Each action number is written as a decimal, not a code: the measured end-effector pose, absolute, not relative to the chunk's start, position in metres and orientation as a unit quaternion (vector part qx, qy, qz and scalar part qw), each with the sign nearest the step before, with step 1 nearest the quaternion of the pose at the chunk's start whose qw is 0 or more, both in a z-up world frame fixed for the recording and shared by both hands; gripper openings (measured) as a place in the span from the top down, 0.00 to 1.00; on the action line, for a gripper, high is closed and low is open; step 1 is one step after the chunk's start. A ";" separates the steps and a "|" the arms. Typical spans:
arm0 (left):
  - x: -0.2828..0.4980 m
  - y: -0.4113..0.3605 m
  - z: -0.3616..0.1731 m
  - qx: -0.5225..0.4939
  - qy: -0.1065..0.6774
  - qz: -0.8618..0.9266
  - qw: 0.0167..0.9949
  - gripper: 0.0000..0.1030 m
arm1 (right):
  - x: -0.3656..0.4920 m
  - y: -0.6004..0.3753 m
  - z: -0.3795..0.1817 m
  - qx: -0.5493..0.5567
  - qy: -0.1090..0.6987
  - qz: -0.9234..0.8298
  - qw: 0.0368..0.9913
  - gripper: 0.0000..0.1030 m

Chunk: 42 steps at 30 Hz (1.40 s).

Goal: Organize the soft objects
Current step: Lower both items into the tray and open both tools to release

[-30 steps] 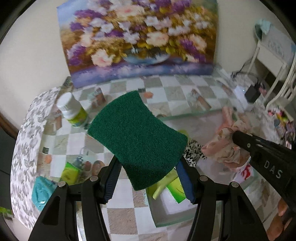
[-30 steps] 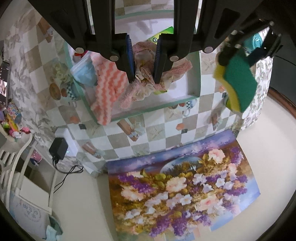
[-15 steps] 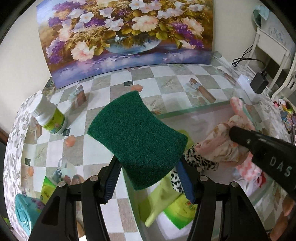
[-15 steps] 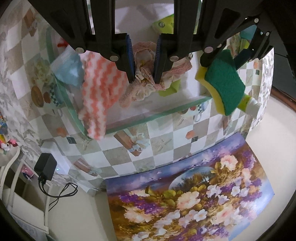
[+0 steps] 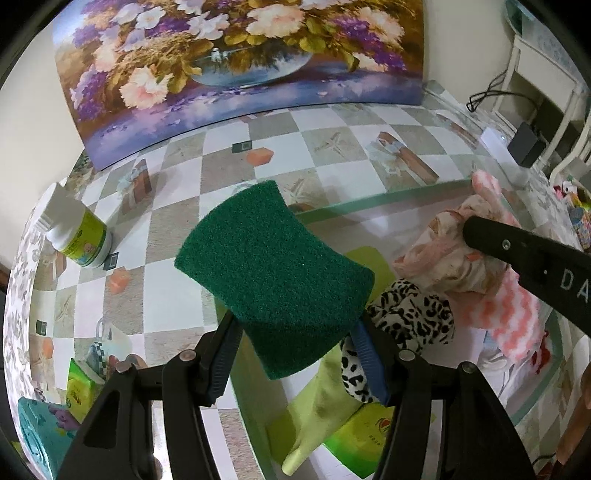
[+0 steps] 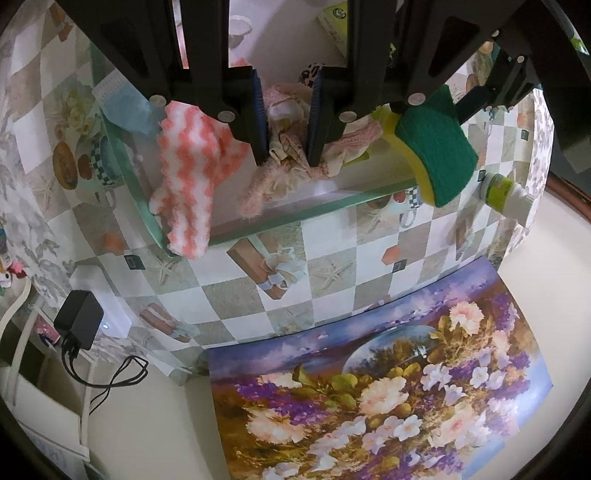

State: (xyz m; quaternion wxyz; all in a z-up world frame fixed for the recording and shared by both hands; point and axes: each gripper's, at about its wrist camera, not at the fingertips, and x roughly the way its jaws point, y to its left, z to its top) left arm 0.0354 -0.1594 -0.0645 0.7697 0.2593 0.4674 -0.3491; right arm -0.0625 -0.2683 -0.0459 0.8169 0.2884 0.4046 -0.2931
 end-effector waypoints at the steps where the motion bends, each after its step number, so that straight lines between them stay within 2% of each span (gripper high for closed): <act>1: 0.035 -0.160 -0.065 0.262 0.467 -0.349 0.769 0.40 | -0.062 -0.269 -0.047 0.289 0.405 -0.292 0.816 0.78; 9: 0.025 -0.167 -0.073 0.290 0.463 -0.352 0.760 0.40 | -0.059 -0.269 -0.063 0.299 0.426 -0.292 0.802 0.77; 20: 0.028 -0.166 -0.075 0.281 0.487 -0.346 0.752 0.38 | -0.062 -0.271 -0.072 0.304 0.443 -0.299 0.789 0.76; 25: 0.031 -0.163 -0.069 0.253 0.507 -0.350 0.746 0.33 | -0.064 -0.272 -0.062 0.295 0.440 -0.310 0.789 0.68; 27: 0.030 -0.163 -0.065 0.252 0.507 -0.350 0.746 0.27 | -0.065 -0.272 -0.056 0.291 0.438 -0.312 0.791 0.57; 28: 0.031 -0.163 -0.065 0.252 0.508 -0.350 0.746 0.21 | -0.065 -0.272 -0.053 0.289 0.437 -0.315 0.791 0.55; 29: 0.031 -0.163 -0.062 0.250 0.509 -0.351 0.746 0.20 | -0.065 -0.272 -0.051 0.287 0.437 -0.316 0.792 0.53; 42: 0.035 -0.151 -0.012 0.196 0.521 -0.367 0.746 0.20 | -0.076 -0.271 0.009 0.252 0.399 -0.338 0.814 0.46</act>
